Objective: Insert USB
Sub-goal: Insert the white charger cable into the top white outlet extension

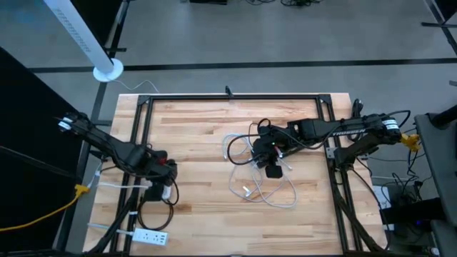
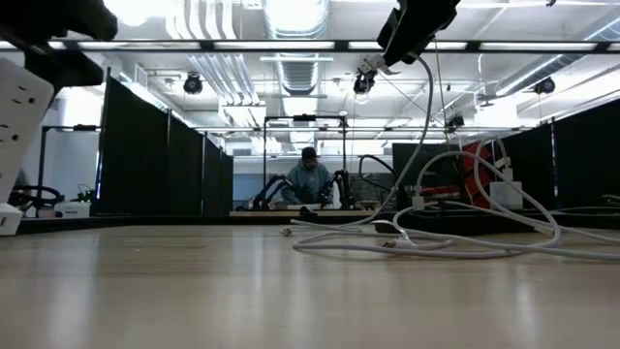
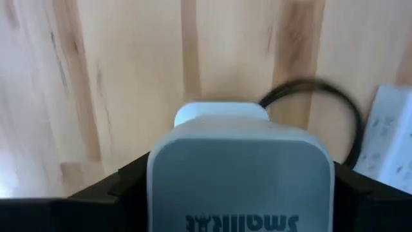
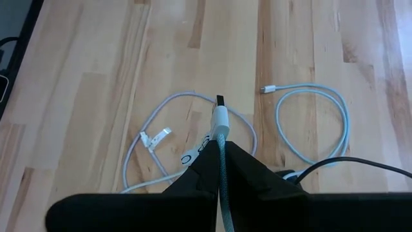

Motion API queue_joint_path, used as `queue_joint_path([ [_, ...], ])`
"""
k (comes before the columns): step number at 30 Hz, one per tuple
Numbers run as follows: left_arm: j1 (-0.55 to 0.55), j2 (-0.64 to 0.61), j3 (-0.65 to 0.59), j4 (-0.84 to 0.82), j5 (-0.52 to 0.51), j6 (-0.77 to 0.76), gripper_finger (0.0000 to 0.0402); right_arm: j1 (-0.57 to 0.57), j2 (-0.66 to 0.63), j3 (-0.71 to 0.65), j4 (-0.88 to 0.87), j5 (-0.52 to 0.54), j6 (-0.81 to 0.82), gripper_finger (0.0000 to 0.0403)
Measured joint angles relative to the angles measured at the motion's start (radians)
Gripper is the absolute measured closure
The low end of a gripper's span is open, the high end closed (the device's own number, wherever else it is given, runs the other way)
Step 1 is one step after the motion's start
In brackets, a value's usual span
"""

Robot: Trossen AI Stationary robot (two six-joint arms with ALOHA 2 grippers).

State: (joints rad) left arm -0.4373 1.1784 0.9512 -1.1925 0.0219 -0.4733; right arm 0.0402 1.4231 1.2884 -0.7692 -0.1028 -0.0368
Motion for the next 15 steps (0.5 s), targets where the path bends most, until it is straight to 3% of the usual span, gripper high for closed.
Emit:
queue_joint_path([
  [9,0.032,0.033,0.000,0.080,-0.079,0.034,0.0125,0.000,0.000,0.000,0.001,0.000,-0.001,0.0403],
  [15,0.115,0.042,0.002,0.187,-0.133,0.068,0.0125,-0.002,0.000,0.000,0.002,-0.001,0.001,0.0403],
])
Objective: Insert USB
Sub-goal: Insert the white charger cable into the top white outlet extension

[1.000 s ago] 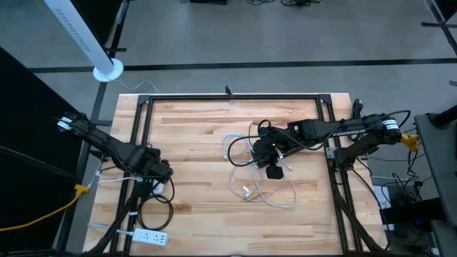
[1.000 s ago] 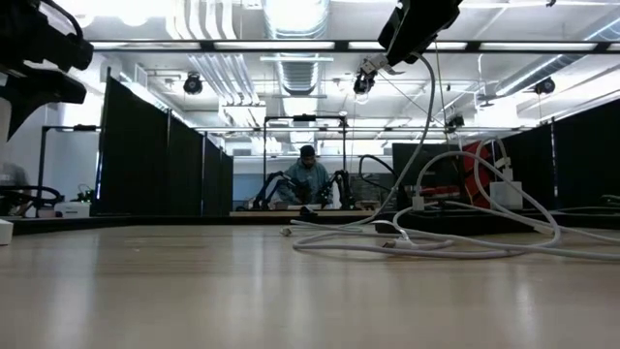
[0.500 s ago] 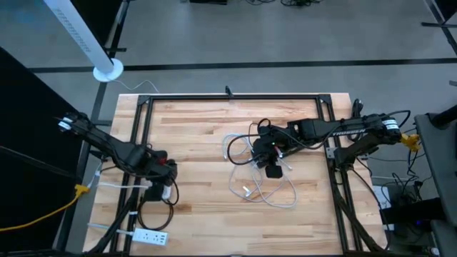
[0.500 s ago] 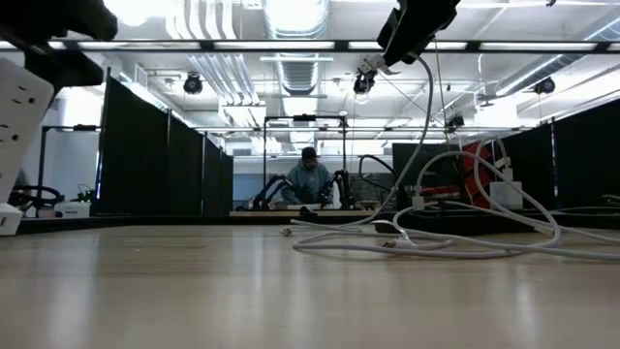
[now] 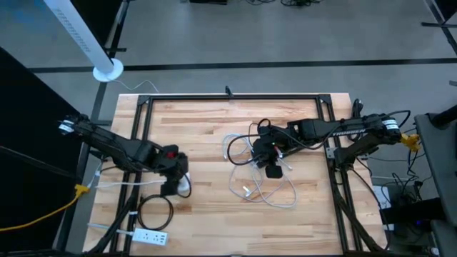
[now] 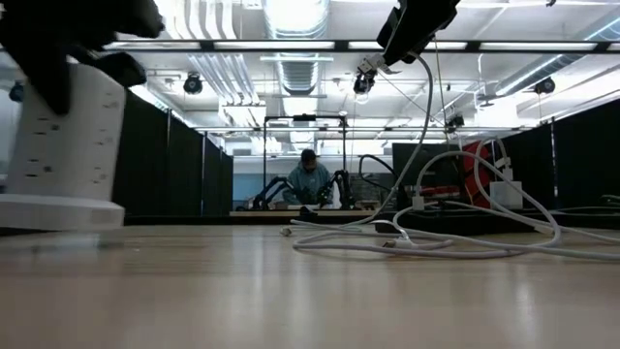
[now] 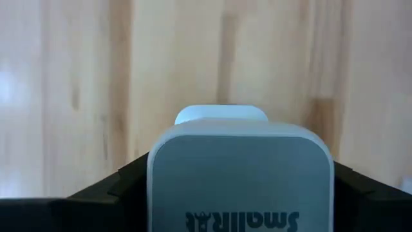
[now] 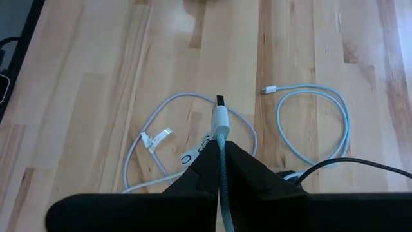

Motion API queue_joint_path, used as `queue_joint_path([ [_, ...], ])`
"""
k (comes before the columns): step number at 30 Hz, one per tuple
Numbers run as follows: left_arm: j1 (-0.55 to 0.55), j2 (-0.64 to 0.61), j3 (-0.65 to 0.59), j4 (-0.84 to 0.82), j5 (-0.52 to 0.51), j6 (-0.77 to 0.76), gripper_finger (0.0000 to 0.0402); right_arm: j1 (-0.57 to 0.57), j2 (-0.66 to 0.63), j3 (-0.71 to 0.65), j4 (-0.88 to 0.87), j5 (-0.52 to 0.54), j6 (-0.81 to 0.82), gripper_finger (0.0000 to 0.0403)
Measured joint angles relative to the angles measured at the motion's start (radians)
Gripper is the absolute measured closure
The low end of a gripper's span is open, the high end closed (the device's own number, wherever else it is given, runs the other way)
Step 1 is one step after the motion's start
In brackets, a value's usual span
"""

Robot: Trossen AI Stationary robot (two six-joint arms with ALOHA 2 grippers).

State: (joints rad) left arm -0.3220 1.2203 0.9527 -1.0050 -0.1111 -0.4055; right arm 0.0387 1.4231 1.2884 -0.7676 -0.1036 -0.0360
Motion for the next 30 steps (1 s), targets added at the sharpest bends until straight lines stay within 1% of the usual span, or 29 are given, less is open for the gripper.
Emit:
queue_joint_path([
  [5,0.058,0.000,0.000,0.099,-0.030,0.036,0.0125,0.000,0.001,0.000,0.006,0.000,-0.001,0.0403],
  [8,0.083,0.001,0.000,0.151,-0.064,0.050,0.0125,0.000,0.019,0.000,0.033,0.000,-0.006,0.0403],
  [10,0.092,0.001,0.000,0.164,-0.066,0.050,0.0125,0.000,0.041,0.000,0.056,0.000,-0.007,0.0403],
  [14,0.093,0.001,-0.008,0.163,-0.080,0.057,0.0125,0.000,0.093,0.000,0.088,-0.010,-0.017,0.0403],
  [20,0.088,0.001,-0.052,0.166,-0.086,0.060,0.0125,0.000,0.144,0.000,0.143,-0.056,-0.016,0.0403],
  [23,0.083,-0.002,-0.085,0.170,-0.087,0.063,0.0125,0.000,0.160,0.000,0.176,-0.058,-0.016,0.0403],
  [27,0.063,-0.022,-0.125,0.220,-0.097,0.056,0.0125,0.000,0.201,0.006,0.225,-0.058,-0.017,0.0403],
  [30,0.056,-0.034,-0.152,0.265,-0.103,0.055,0.0125,0.000,0.270,0.052,0.226,-0.054,-0.036,0.0403],
])
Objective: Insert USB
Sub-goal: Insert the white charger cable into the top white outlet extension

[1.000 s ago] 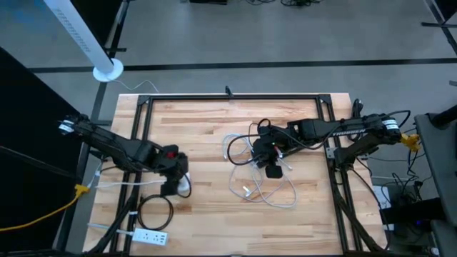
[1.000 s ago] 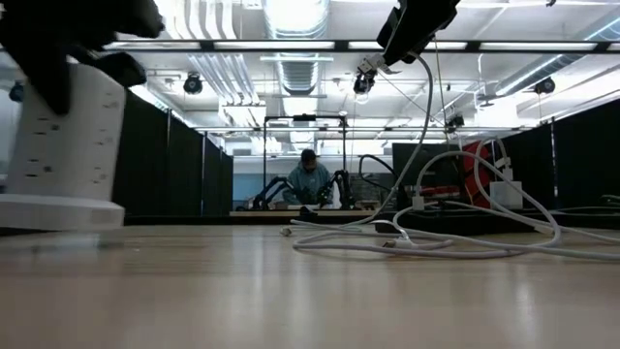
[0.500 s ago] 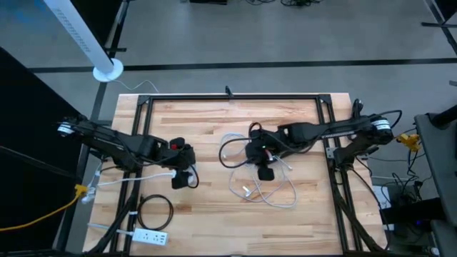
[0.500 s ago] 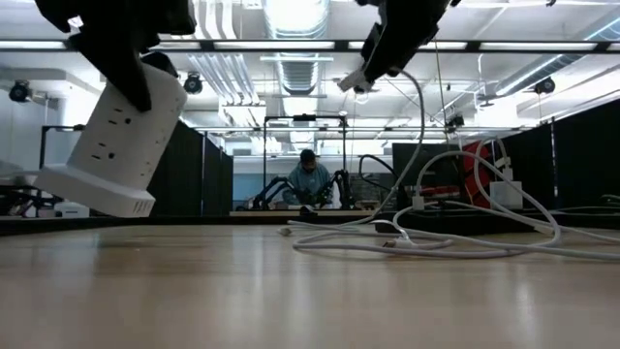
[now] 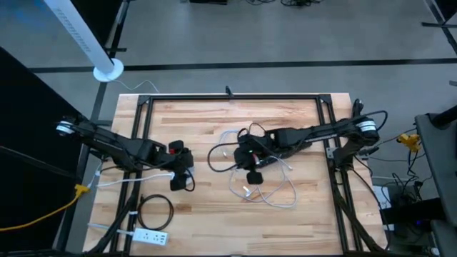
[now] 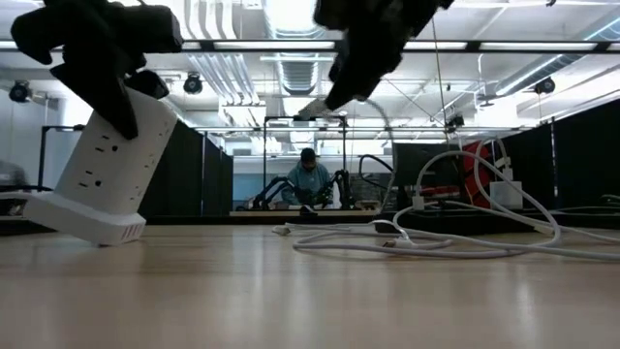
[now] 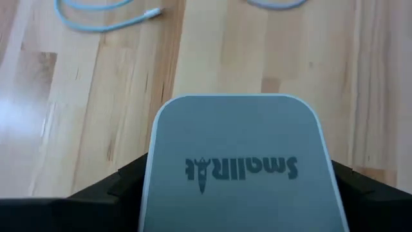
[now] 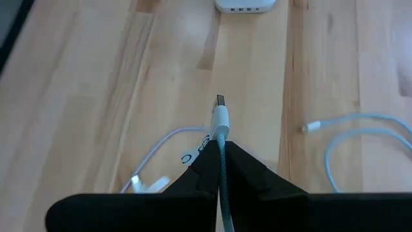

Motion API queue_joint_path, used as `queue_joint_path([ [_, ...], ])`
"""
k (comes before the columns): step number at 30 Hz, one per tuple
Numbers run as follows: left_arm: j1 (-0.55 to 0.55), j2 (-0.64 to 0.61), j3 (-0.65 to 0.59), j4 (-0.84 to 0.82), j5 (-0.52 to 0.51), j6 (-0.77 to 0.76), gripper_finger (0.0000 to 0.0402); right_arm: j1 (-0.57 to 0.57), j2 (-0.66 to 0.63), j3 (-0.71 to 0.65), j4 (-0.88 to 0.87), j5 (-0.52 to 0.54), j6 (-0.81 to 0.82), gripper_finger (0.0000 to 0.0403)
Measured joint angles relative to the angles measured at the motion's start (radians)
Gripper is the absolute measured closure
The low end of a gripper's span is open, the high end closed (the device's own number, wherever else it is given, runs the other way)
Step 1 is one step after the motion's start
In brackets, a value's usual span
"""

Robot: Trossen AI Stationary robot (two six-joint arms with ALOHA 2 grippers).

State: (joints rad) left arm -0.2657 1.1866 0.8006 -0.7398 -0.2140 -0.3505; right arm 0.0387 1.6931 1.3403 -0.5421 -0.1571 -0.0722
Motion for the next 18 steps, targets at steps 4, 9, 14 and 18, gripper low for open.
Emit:
queue_joint_path([
  [4,-0.018,-0.034,-0.039,0.007,-0.002,-0.010,0.0125,0.000,0.106,0.089,0.011,0.000,-0.039,0.0403],
  [9,-0.044,-0.105,-0.093,-0.012,-0.001,-0.032,0.0125,0.000,0.218,0.167,0.042,0.000,-0.057,0.0403],
  [14,-0.074,-0.184,-0.154,-0.014,-0.009,-0.039,0.0125,0.000,0.264,0.199,0.137,0.000,-0.049,0.0403],
  [18,-0.080,-0.245,-0.207,0.017,-0.021,-0.050,0.0125,0.000,0.280,0.203,0.219,0.000,-0.040,0.0403],
])
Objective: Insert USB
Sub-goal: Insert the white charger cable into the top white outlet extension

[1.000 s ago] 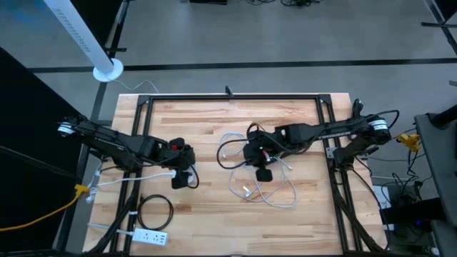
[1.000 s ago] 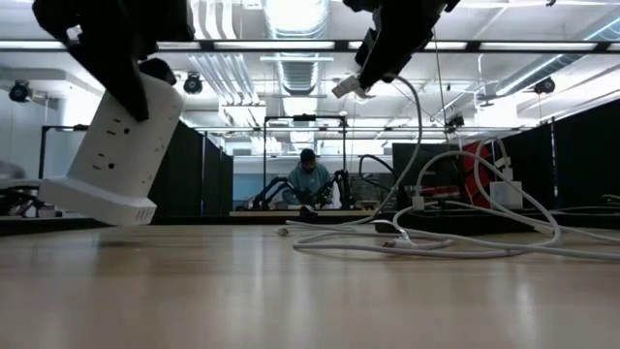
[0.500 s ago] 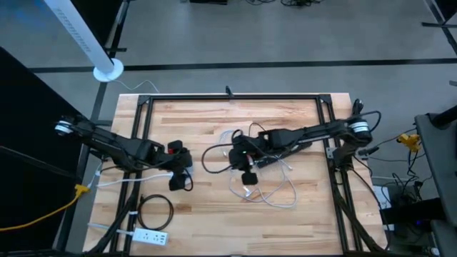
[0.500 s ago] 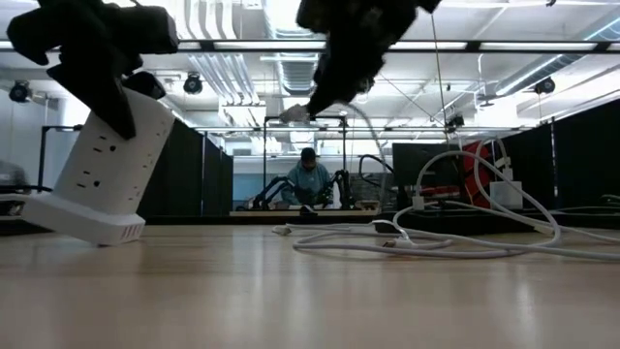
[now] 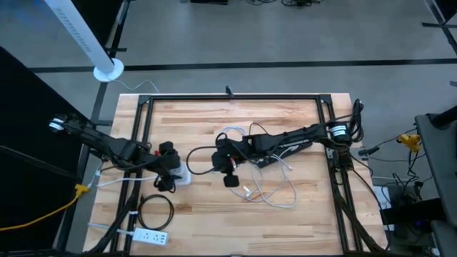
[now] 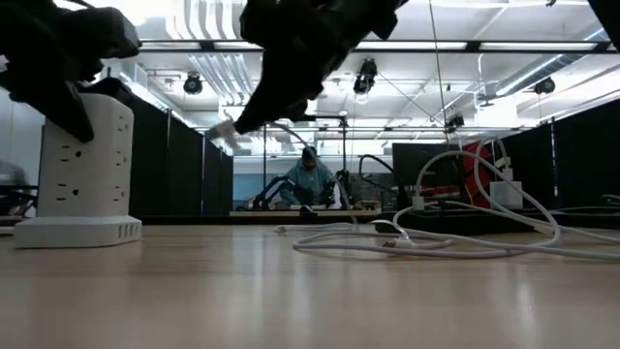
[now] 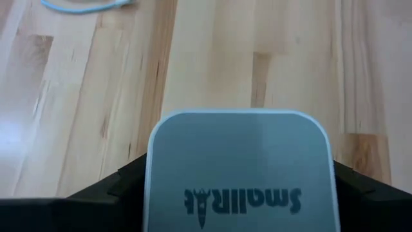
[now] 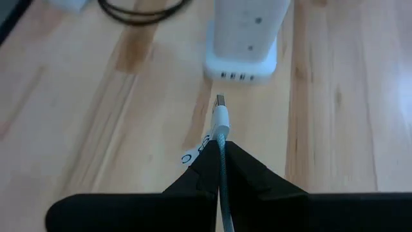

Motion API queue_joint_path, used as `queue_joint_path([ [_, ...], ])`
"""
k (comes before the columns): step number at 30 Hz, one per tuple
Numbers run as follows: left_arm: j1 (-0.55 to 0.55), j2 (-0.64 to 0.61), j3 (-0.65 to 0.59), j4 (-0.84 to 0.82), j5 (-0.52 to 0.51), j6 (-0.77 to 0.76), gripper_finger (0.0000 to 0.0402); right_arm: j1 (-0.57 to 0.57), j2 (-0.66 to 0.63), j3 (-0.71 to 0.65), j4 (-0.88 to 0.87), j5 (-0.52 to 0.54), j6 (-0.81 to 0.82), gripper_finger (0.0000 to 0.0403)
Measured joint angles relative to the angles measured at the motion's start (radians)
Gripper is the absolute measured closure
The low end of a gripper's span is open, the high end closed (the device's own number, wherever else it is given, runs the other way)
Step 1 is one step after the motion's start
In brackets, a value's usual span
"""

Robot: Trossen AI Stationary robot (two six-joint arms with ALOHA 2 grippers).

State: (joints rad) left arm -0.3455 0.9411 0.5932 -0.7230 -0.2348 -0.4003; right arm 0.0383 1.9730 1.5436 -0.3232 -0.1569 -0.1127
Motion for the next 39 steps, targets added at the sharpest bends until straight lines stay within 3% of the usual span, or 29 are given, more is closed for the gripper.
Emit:
queue_joint_path([
  [10,-0.012,-0.111,-0.113,0.142,-0.044,-0.002,0.0125,0.011,0.100,0.000,0.170,0.041,0.028,0.0403],
  [17,-0.033,-0.132,-0.149,0.197,-0.075,-0.002,0.0125,0.040,0.139,0.000,0.234,0.178,0.096,0.0403],
  [30,-0.120,-0.152,-0.179,0.192,-0.129,-0.080,0.0125,0.091,0.175,-0.018,0.246,0.305,0.154,0.0403],
  [39,-0.123,-0.159,-0.179,0.165,-0.120,-0.151,0.0125,0.101,0.190,-0.090,0.325,0.339,0.064,0.0403],
])
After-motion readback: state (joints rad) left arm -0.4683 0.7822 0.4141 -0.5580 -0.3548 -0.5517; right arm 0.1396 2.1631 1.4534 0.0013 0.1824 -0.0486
